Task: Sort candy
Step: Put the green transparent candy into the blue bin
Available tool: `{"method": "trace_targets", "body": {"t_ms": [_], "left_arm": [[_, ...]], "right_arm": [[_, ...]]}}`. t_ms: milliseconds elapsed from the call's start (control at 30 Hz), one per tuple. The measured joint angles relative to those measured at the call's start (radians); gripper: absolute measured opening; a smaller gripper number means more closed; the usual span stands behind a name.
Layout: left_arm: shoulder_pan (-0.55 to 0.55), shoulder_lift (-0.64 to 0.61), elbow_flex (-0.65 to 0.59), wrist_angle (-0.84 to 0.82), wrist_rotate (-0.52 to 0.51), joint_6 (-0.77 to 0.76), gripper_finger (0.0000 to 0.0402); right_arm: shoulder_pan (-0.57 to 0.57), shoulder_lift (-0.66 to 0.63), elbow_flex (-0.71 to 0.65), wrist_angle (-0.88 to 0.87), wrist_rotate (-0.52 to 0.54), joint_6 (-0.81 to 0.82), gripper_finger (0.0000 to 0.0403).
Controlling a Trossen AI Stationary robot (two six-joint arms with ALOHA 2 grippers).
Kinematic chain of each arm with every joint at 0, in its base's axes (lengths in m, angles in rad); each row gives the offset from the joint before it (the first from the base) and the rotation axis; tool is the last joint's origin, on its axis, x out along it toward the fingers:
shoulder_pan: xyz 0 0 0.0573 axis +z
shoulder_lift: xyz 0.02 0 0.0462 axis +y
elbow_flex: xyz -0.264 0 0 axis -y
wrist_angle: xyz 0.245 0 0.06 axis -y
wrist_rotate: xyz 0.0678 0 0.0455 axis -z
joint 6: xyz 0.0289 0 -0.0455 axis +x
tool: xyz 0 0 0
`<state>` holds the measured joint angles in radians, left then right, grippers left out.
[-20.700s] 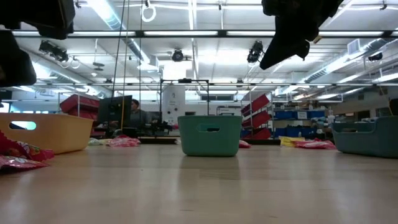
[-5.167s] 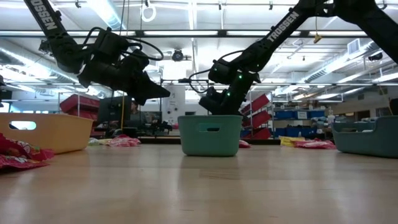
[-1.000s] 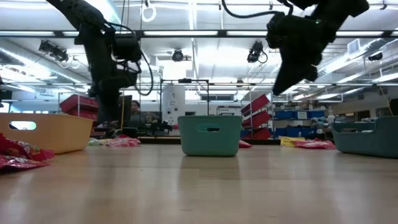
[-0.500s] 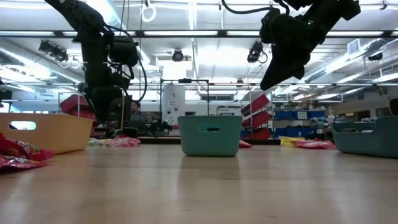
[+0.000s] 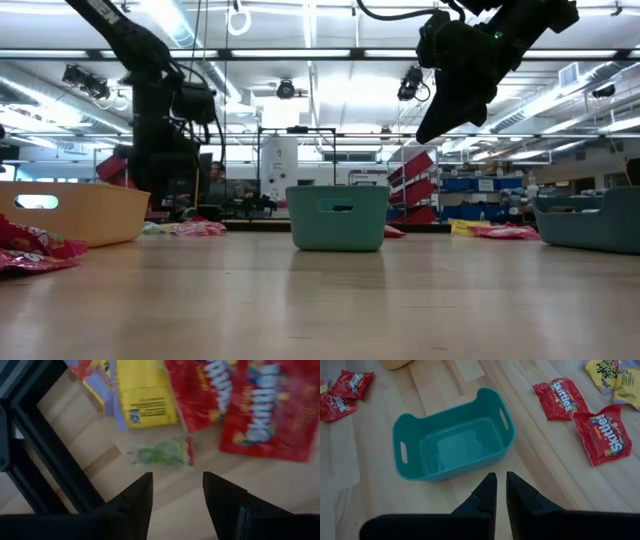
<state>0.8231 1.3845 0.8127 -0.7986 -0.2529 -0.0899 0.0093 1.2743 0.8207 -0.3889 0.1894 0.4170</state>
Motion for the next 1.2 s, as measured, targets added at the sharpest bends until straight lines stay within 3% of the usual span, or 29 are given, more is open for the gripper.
{"method": "trace_targets", "body": {"t_ms": [667,833,1067,1200], "left_arm": [[0.158,0.13,0.001,0.091,0.042,0.084,0.0167],[0.157,0.129,0.002,0.096,0.054,0.093,0.0122],[0.159,0.129,0.002,0.098,0.074,0.123,0.0012],[0.159,0.129,0.002,0.098,0.074,0.132,0.0007]], "right_arm": [[0.0,0.0,0.0,0.014,0.0,-0.017,0.0028],[0.0,0.0,0.0,0.017,0.0,-0.021,0.0029],[0.0,0.0,0.0,0.021,0.0,-0.028,0.0025],[0.0,0.0,0.0,0.021,0.0,-0.028,0.0027]]}}
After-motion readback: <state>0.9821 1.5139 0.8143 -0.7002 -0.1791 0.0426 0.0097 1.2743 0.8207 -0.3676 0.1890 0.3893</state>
